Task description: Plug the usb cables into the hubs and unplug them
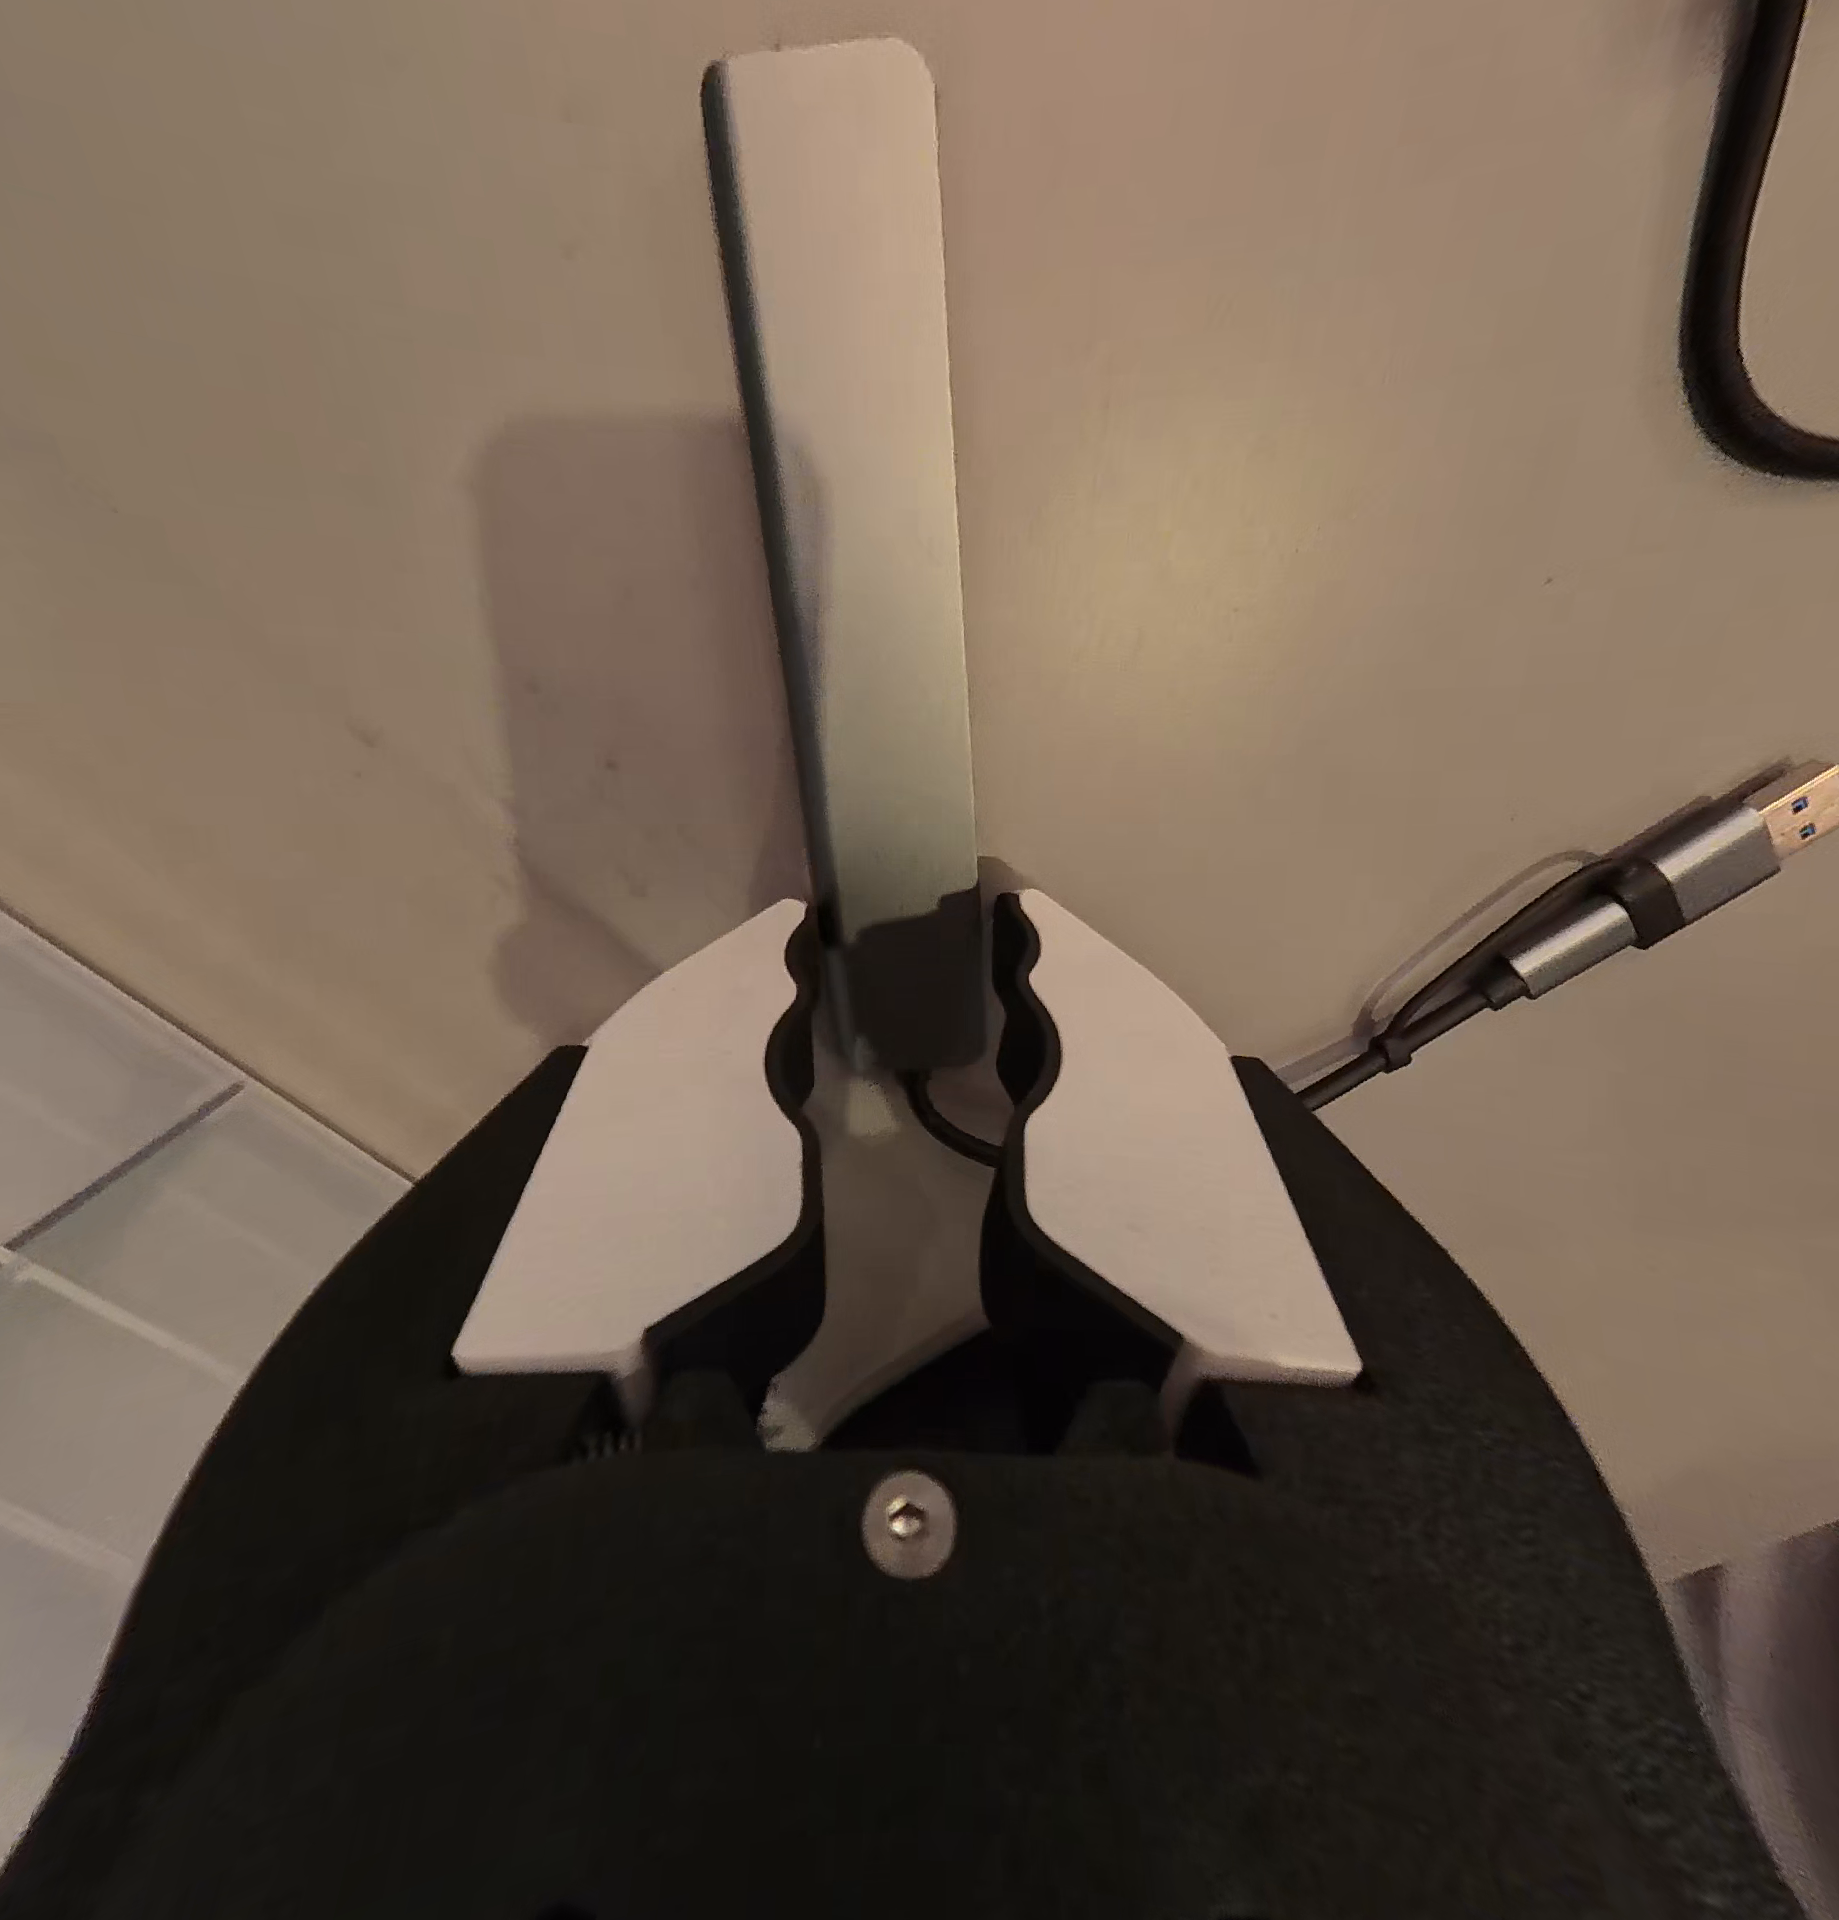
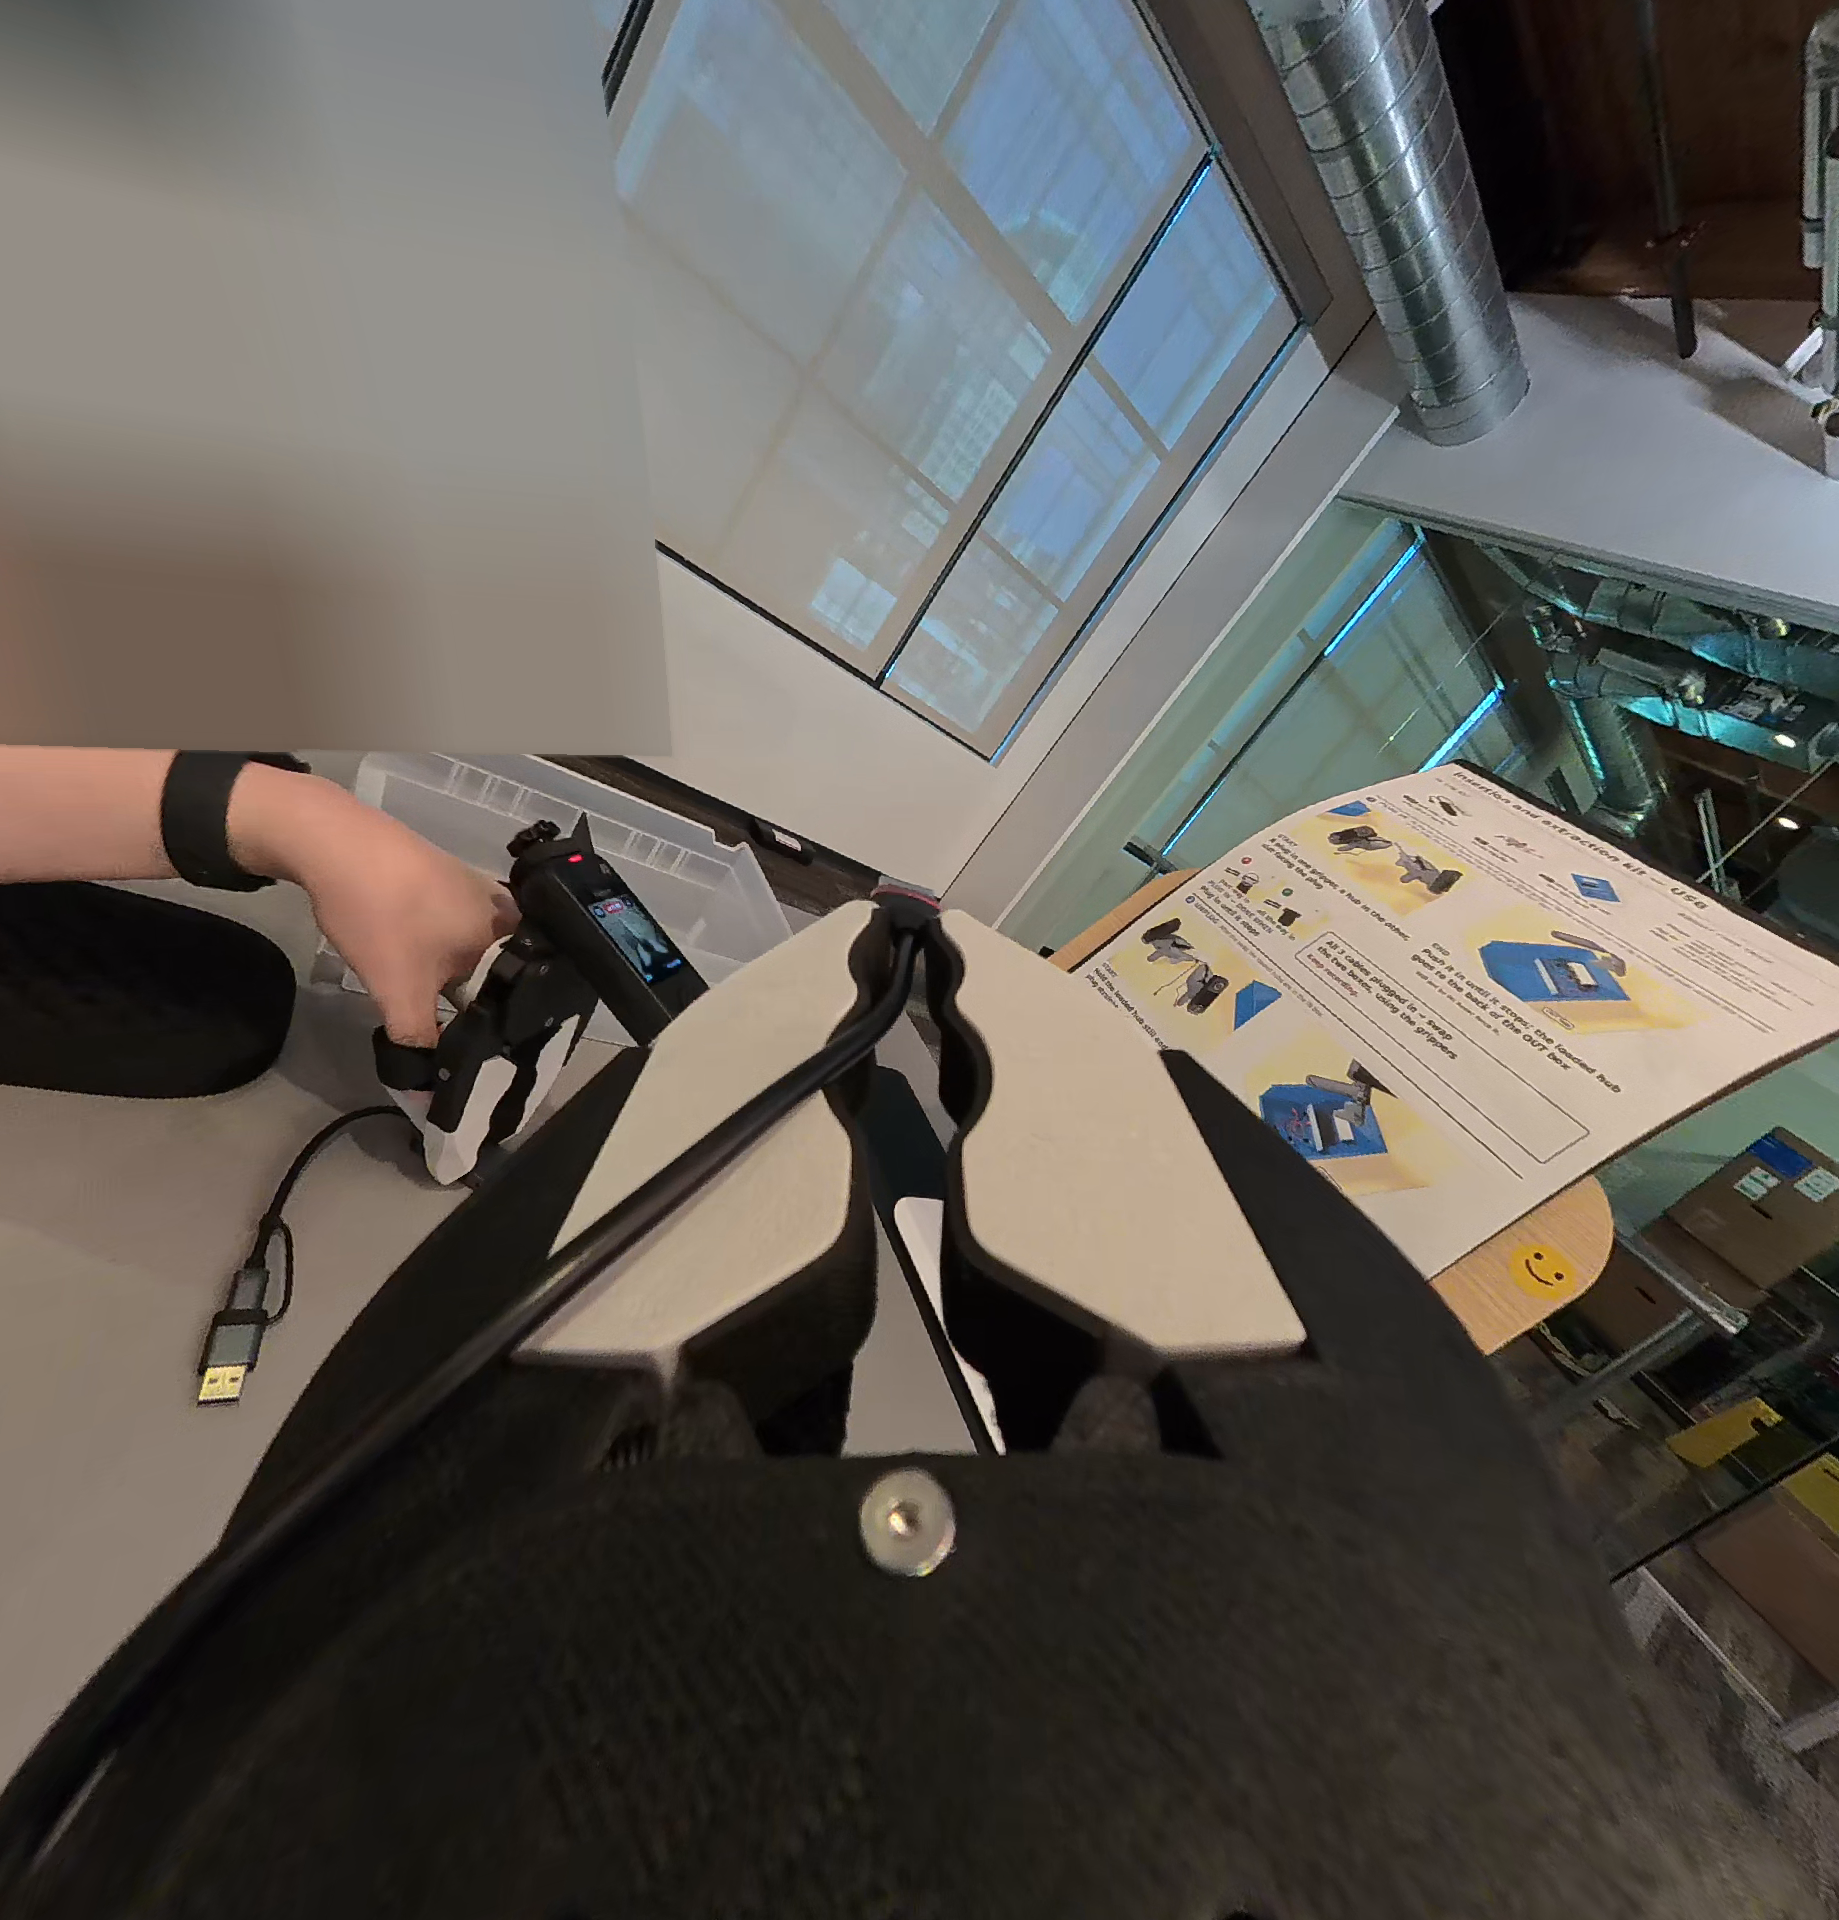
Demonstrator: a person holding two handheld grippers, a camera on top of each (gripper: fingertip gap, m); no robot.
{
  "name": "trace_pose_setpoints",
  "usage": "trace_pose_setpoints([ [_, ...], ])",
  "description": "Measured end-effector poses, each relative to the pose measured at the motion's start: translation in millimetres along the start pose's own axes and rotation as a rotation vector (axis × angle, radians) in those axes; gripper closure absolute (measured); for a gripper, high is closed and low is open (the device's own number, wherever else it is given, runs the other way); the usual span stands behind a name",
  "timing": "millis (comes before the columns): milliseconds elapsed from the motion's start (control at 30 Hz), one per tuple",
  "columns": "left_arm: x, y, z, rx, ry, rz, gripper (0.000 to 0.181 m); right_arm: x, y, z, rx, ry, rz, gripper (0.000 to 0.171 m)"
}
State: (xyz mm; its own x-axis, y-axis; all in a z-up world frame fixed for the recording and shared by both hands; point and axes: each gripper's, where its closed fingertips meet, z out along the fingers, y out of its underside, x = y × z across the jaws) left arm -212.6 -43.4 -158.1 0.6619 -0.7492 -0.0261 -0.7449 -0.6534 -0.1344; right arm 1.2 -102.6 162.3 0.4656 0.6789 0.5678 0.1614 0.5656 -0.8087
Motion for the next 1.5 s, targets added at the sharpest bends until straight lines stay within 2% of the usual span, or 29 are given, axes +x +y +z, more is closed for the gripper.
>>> trace_pose_setpoints([
  [167,0,-4,1,-0.017,0.017,0.041,0.152,2,1,-2,-0.004,0.001,0.003,0.162],
  [300,7,-17,-4,0.045,0.093,0.002,0.152,5,9,-2,-0.024,0.006,0.019,0.162],
  [467,30,-44,-27,0.195,0.354,-0.132,0.153,9,35,1,-0.126,0.003,0.060,0.165],
  [667,68,-65,-61,0.395,0.828,-0.282,0.152,4,87,19,-0.286,-0.028,0.171,0.164],
  [733,77,-70,-78,0.494,0.955,-0.298,0.152,17,98,28,-0.287,0.078,0.165,0.165],
  [867,91,-85,-121,0.732,1.235,-0.318,0.152,46,97,33,-0.188,0.422,0.053,0.165],
  [933,94,-92,-142,0.852,1.327,-0.302,0.152,40,94,38,-0.171,0.481,-0.059,0.165],
  [1100,96,-102,-186,1.073,1.383,-0.234,0.153,16,67,49,-0.076,0.631,-0.252,0.165],
  [1233,112,-110,-215,1.166,1.422,-0.173,0.152,-7,60,64,-0.081,0.666,-0.376,0.165],
  [1367,132,-120,-228,1.198,1.405,-0.120,0.152,-7,55,61,-0.060,0.724,-0.375,0.165],
  [1500,135,-129,-232,1.255,1.347,-0.135,0.153,0,53,54,-0.059,0.749,-0.378,0.165],
])
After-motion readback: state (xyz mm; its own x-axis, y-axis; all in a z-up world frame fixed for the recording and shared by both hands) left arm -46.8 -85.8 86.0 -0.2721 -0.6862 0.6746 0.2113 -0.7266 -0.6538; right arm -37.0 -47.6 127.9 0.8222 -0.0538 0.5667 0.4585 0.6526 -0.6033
